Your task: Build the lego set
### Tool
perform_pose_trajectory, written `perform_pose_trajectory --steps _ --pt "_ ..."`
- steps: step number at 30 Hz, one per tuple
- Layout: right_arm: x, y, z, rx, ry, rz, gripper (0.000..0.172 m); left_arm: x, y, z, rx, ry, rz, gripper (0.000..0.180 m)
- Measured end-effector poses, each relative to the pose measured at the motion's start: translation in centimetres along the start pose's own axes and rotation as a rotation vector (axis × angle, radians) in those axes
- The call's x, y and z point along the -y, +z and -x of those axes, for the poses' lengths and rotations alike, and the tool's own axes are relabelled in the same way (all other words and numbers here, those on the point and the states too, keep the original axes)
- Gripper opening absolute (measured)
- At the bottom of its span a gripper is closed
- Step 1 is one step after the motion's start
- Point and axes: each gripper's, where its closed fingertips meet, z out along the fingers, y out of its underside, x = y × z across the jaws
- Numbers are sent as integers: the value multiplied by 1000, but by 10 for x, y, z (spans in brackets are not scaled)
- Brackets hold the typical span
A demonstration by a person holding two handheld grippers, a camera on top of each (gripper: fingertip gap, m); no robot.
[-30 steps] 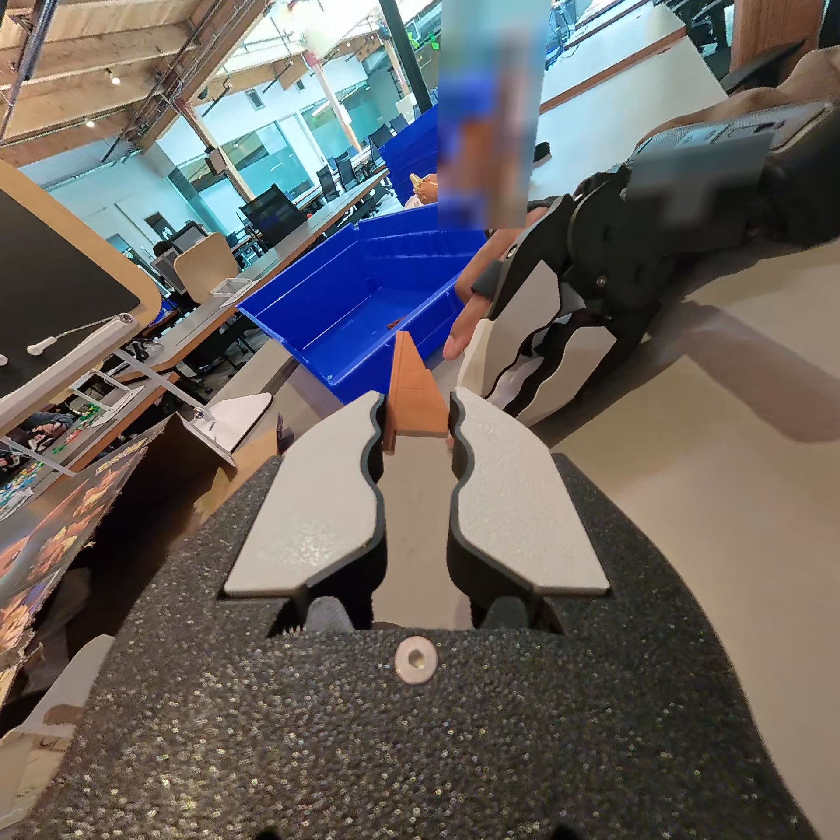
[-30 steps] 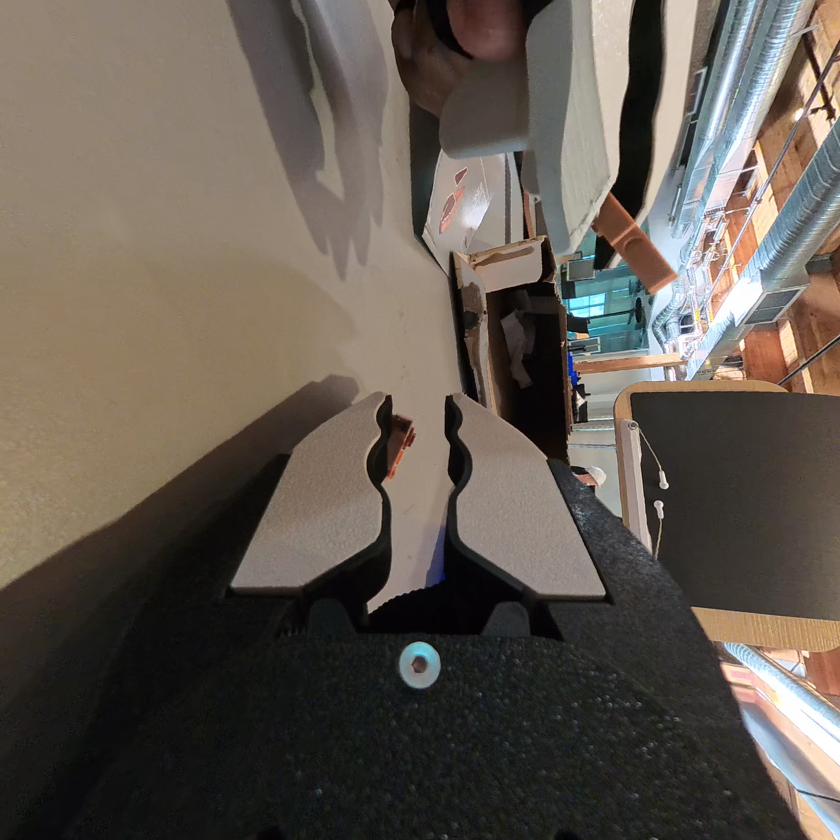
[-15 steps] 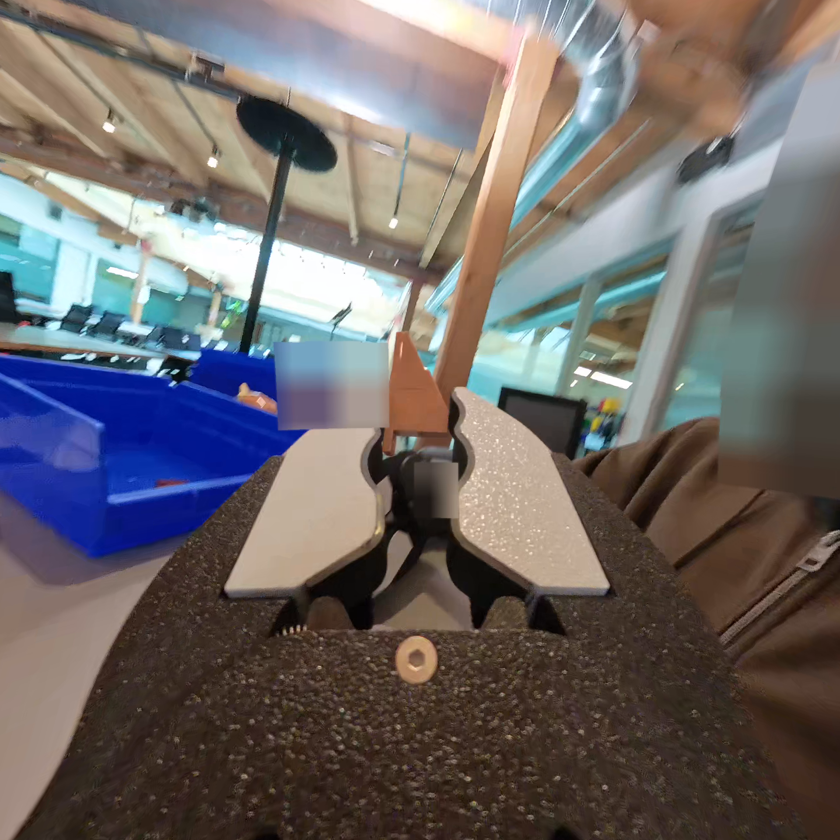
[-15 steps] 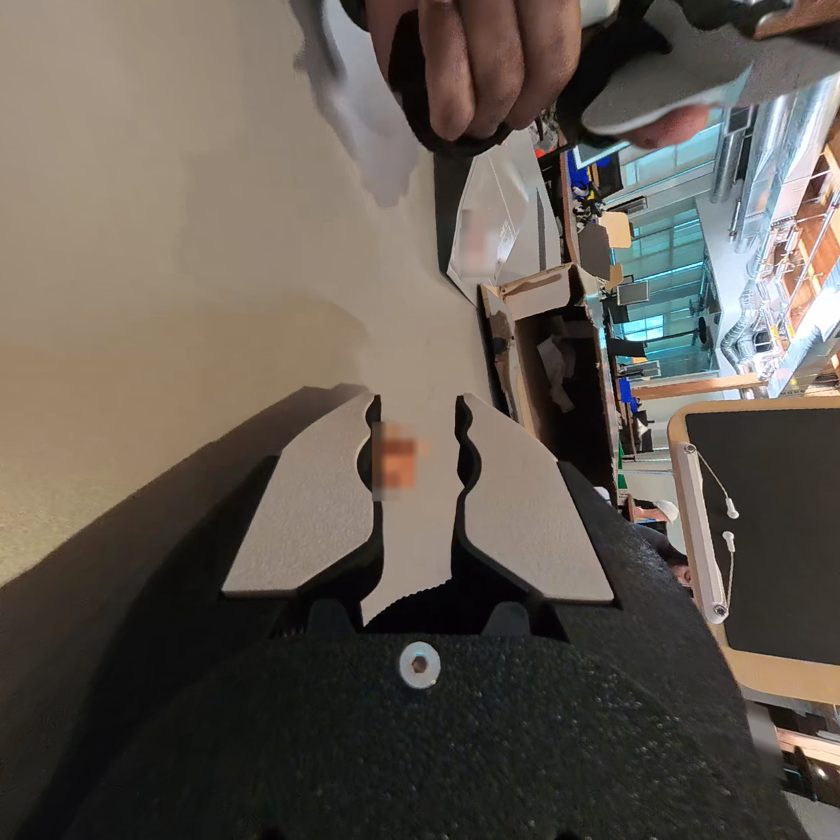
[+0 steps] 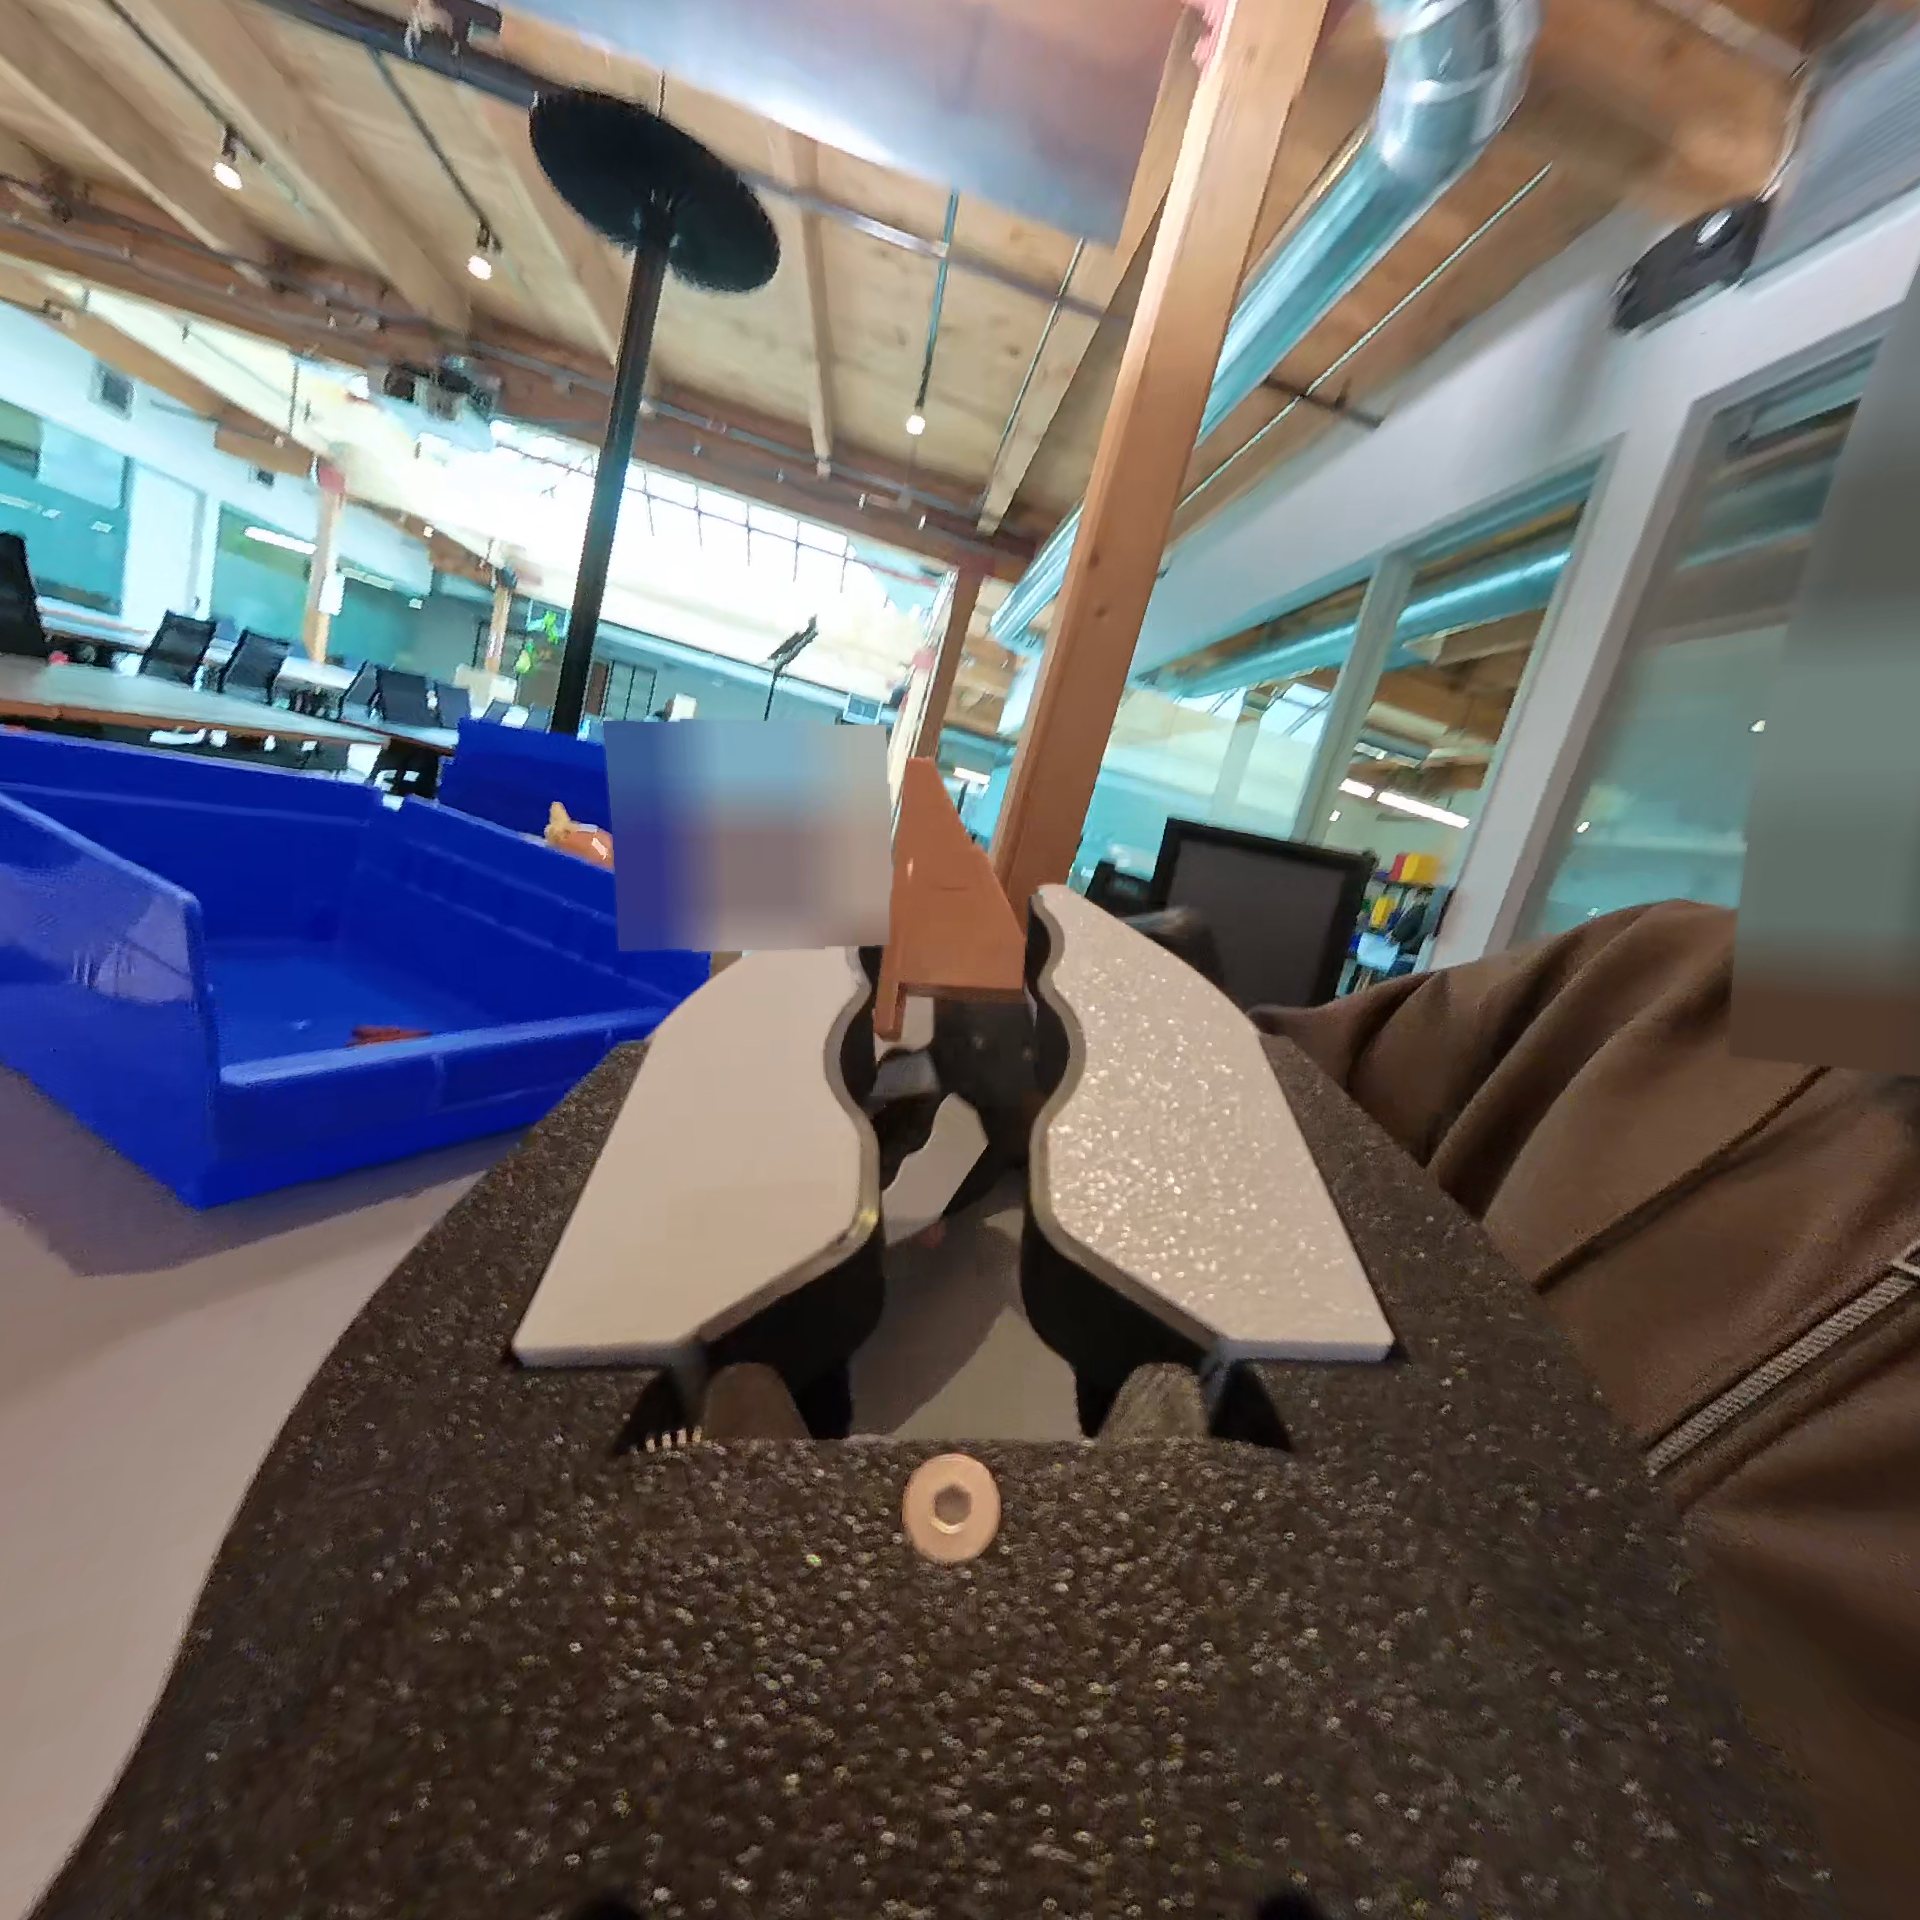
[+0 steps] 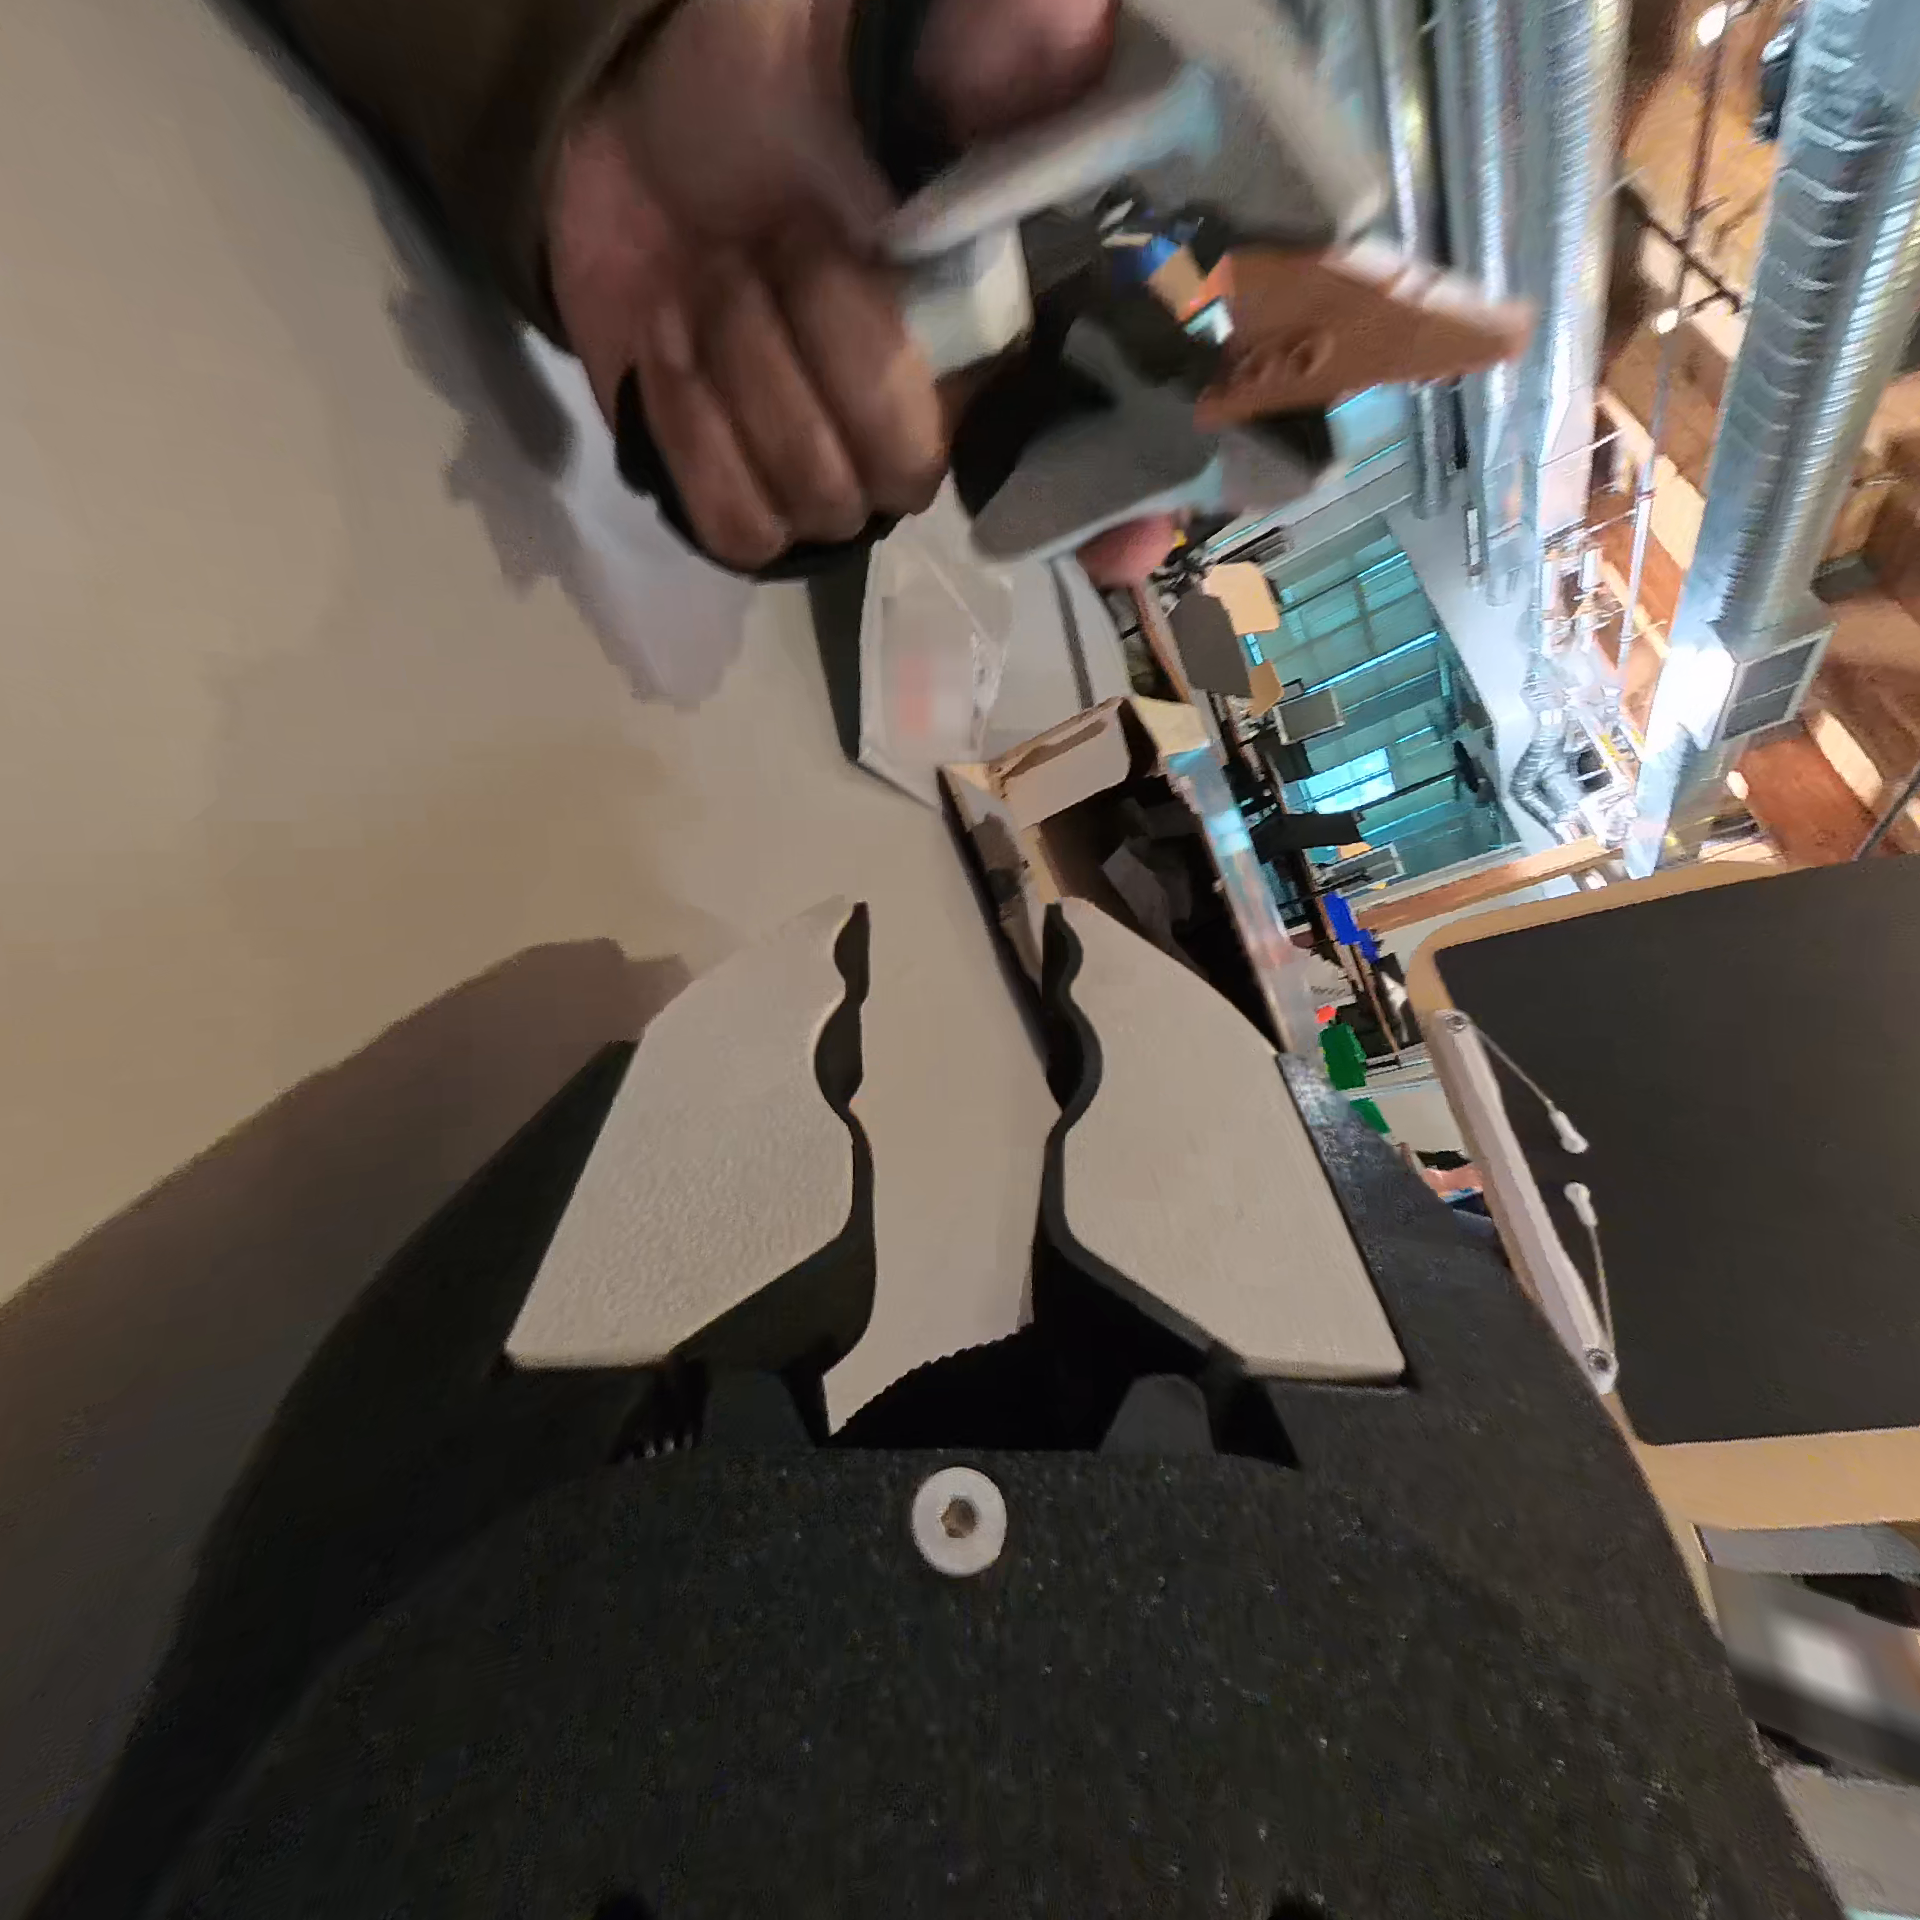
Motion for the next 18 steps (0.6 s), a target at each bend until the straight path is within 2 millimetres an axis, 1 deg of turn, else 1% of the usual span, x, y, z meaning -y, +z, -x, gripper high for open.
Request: perform_pose_trajectory --steps 3,6,12,18 --pt "15 -1 -13 -78 31 -58 34 -14 6 2 16 14 69 26" --pt "29 1 -19 -125 57 -107 39 -22 10 1 14 12 102 26" --pt "42 9 -25 -199 65 -119 46 -25 12 2 16 2 106 26" --pt "53 10 -33 -218 190 -180 49 -26 14 -1 -6 -8 89 26"
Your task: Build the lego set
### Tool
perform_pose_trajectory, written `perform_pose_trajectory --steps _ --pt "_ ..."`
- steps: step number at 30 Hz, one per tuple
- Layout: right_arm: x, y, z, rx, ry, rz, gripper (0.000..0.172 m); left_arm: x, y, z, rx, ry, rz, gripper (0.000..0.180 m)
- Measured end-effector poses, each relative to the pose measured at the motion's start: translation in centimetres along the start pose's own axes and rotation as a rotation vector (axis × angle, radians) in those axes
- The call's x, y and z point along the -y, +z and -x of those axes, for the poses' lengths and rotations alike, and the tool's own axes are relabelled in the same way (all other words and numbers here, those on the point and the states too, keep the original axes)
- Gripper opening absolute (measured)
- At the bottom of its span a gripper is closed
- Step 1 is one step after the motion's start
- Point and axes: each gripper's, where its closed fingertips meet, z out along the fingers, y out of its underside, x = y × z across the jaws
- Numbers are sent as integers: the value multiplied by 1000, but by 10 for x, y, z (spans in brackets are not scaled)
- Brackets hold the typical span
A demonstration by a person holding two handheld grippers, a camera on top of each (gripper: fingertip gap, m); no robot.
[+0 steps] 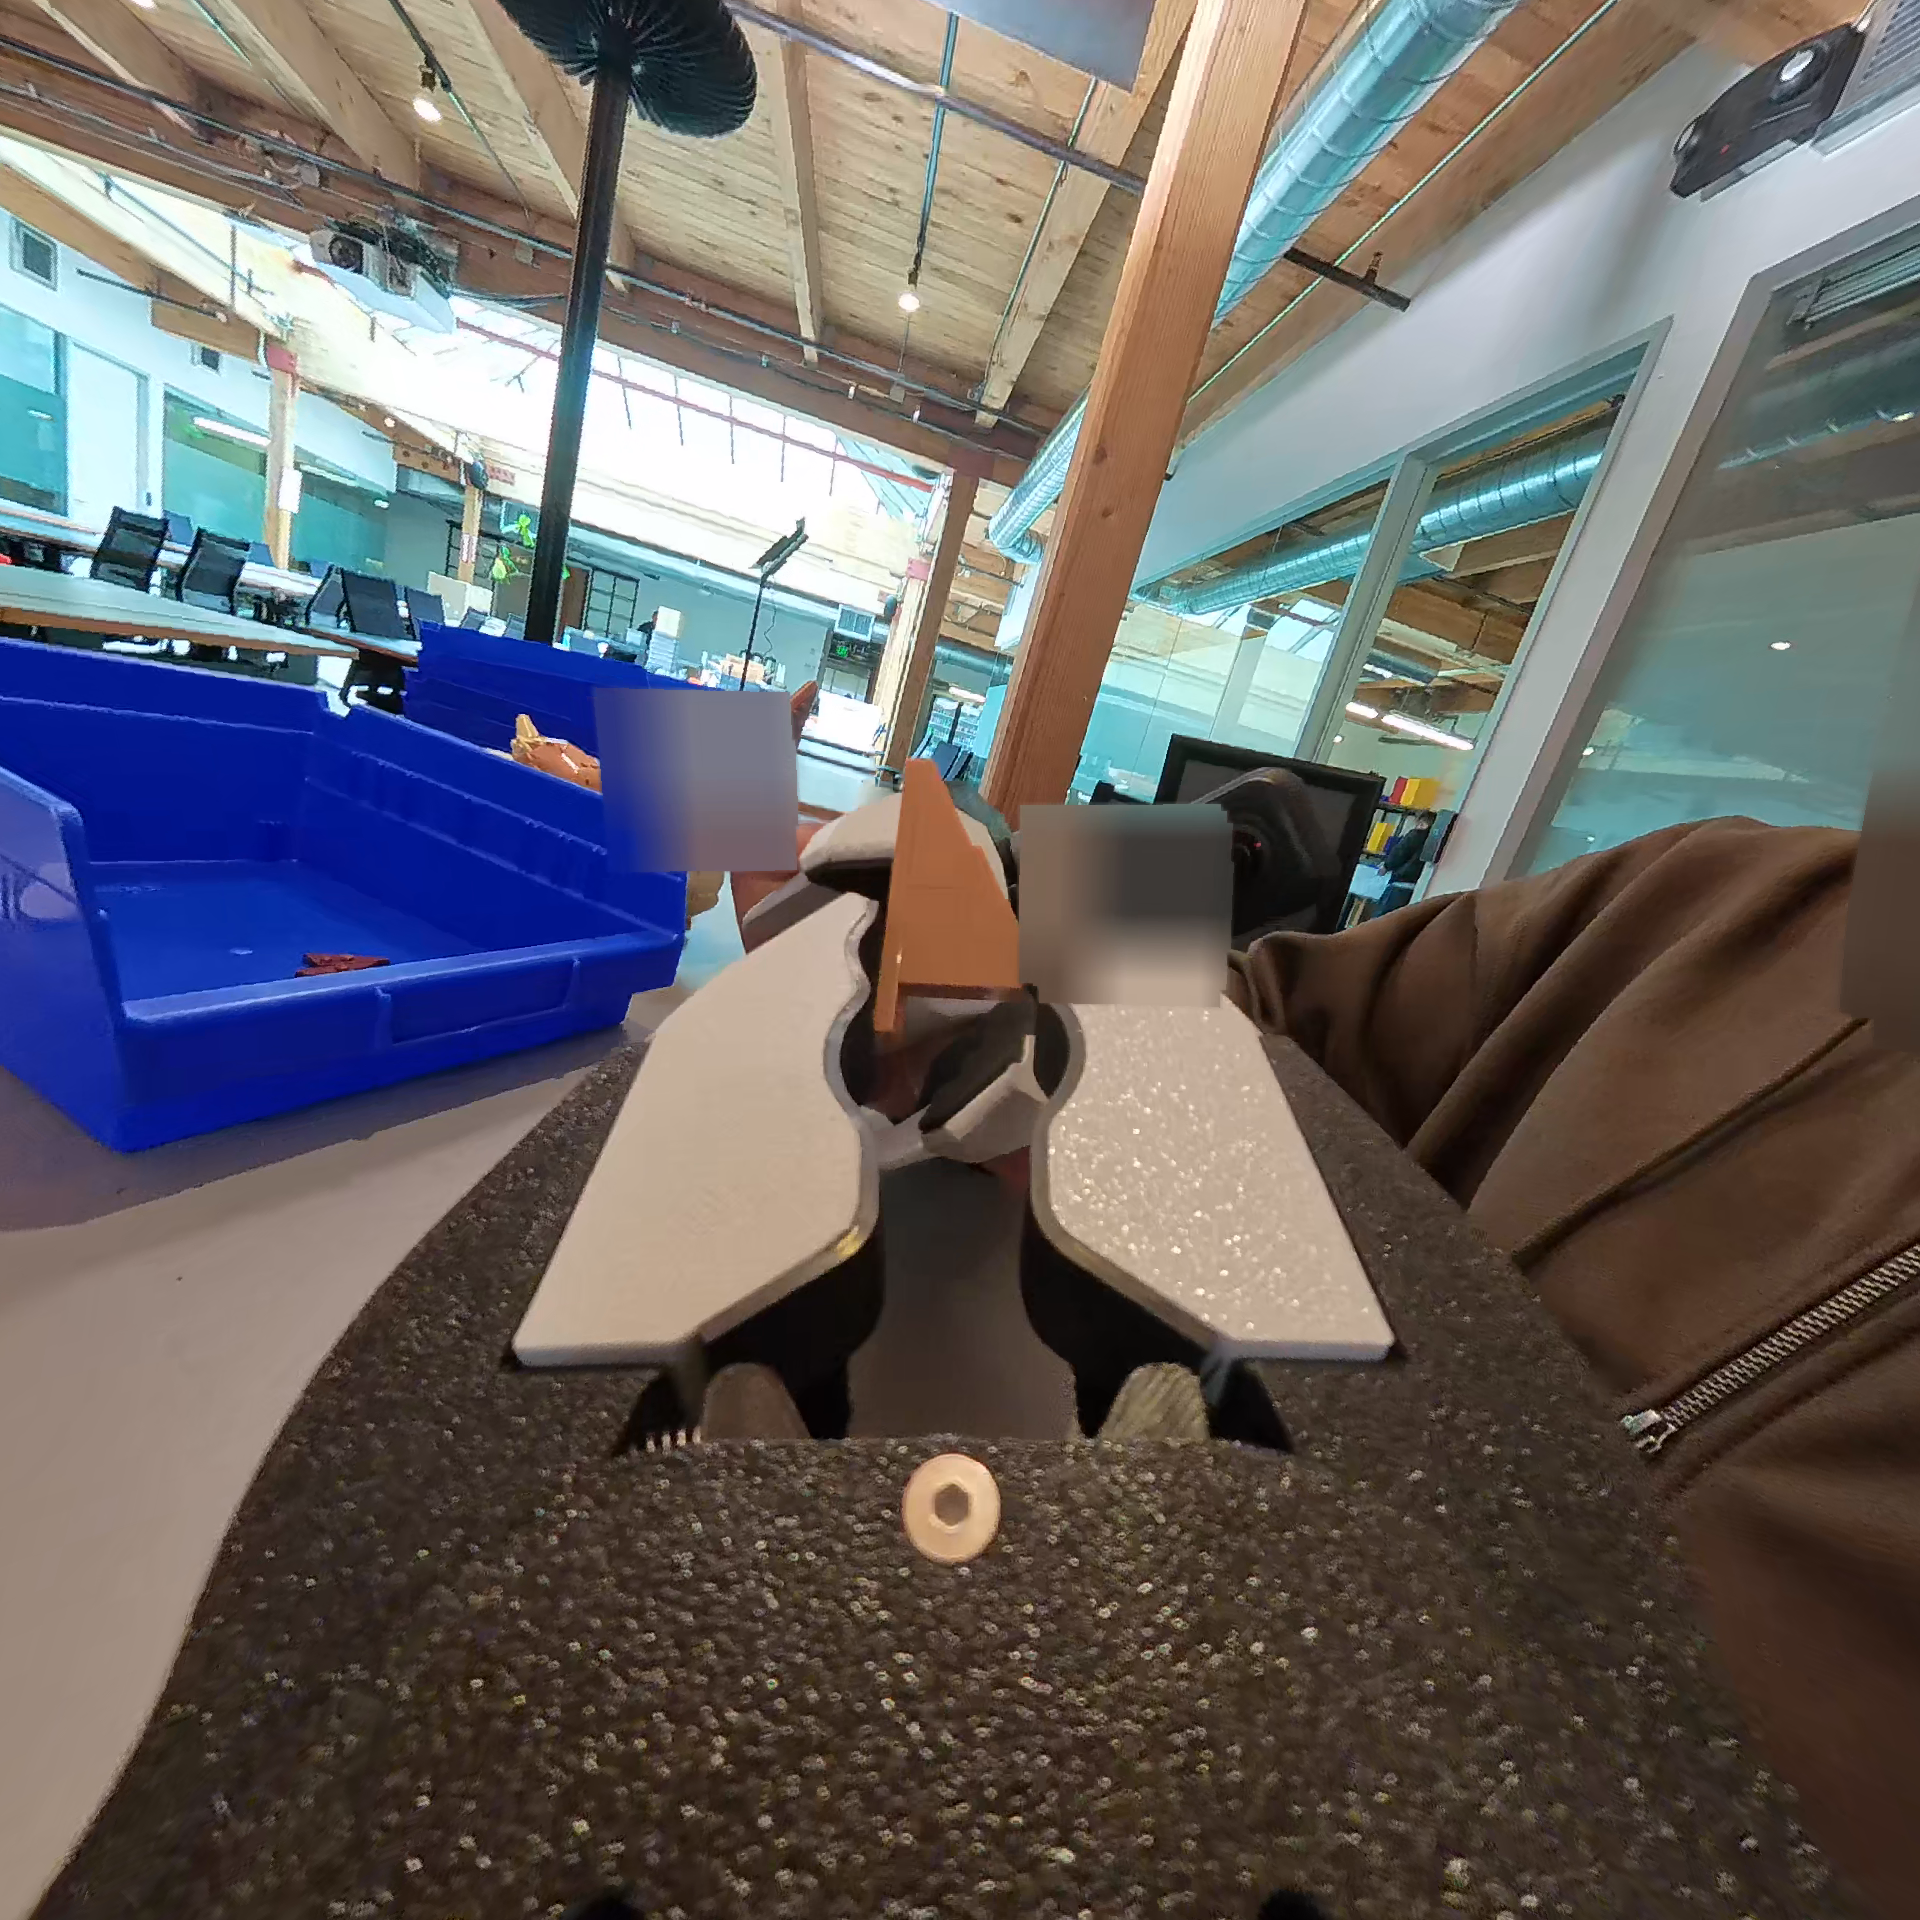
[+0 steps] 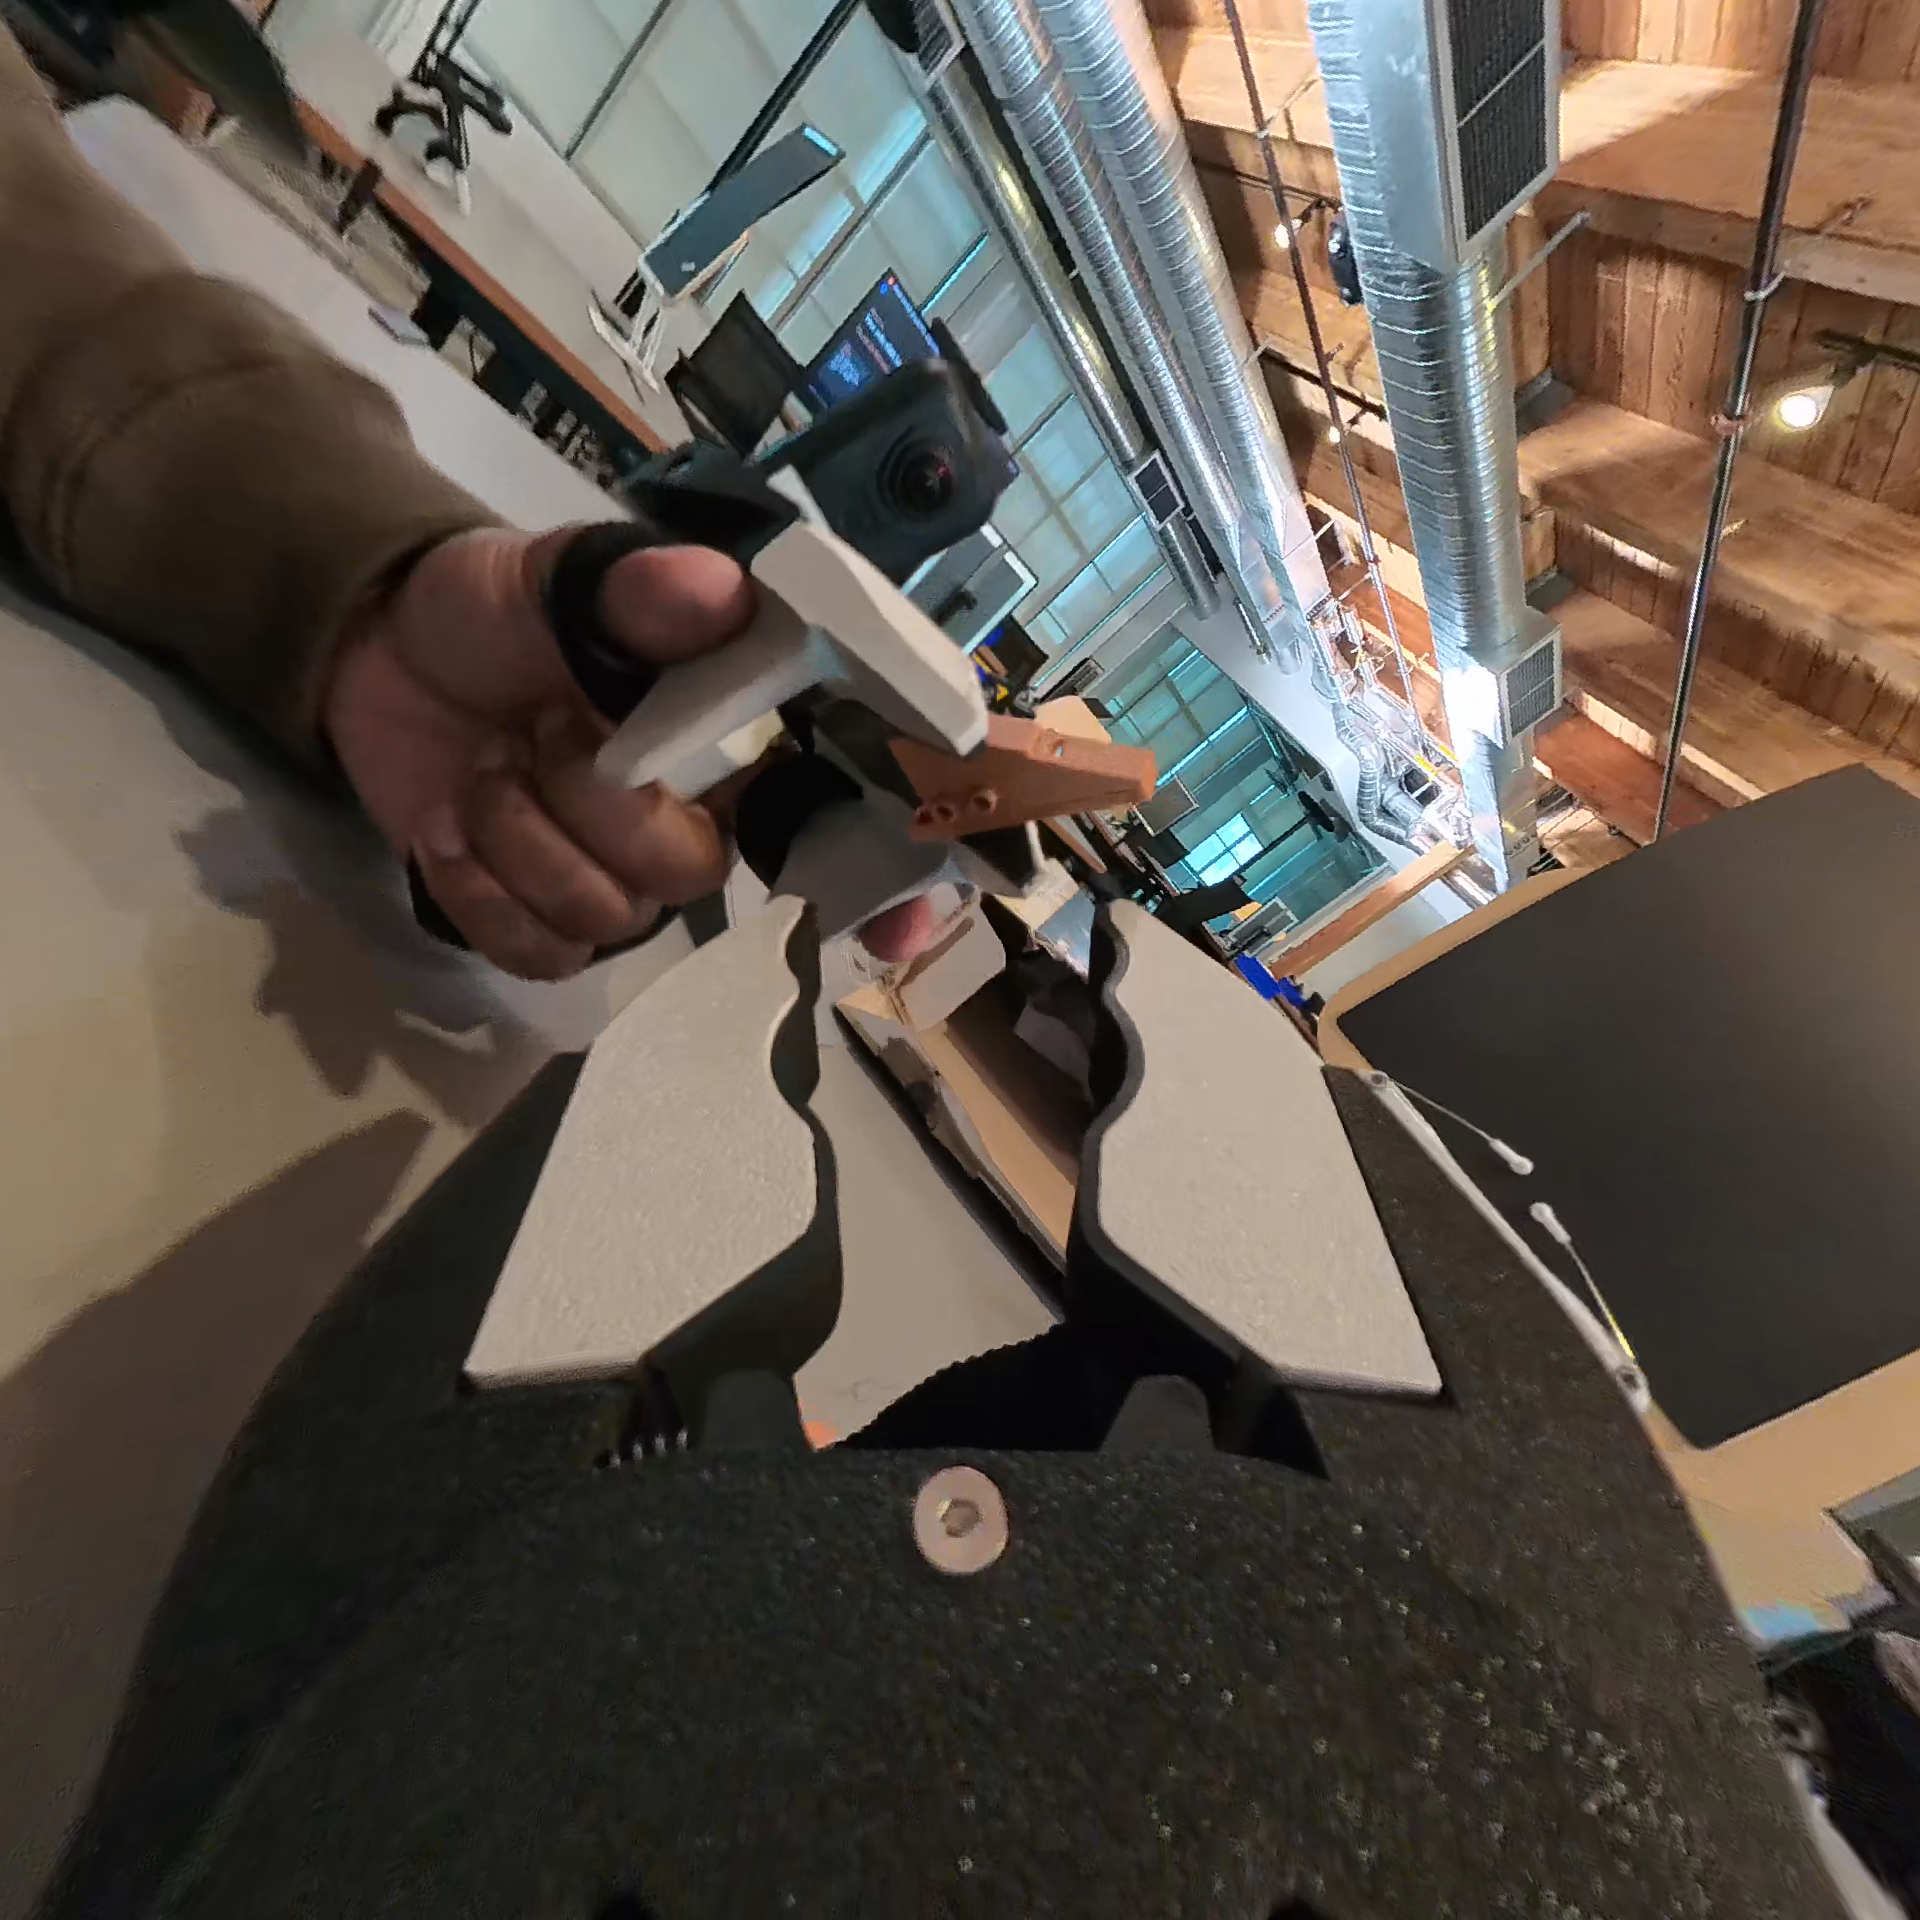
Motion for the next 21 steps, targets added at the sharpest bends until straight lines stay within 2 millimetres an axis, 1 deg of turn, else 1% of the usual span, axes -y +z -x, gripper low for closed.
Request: perform_pose_trajectory --steps 5,9,13,21 --pt "15 4 -6 -26 90 -57 51 12 -3 -4 -41 -28 -98 26" --pt "24 8 -7 -24 155 -81 51 14 -4 -6 -55 -28 -124 26" --pt "28 10 -7 -19 187 -92 51 10 -1 -8 -60 -4 -104 25" --pt "32 11 -4 -16 166 -105 48 -2 4 -10 -74 -18 -48 26"
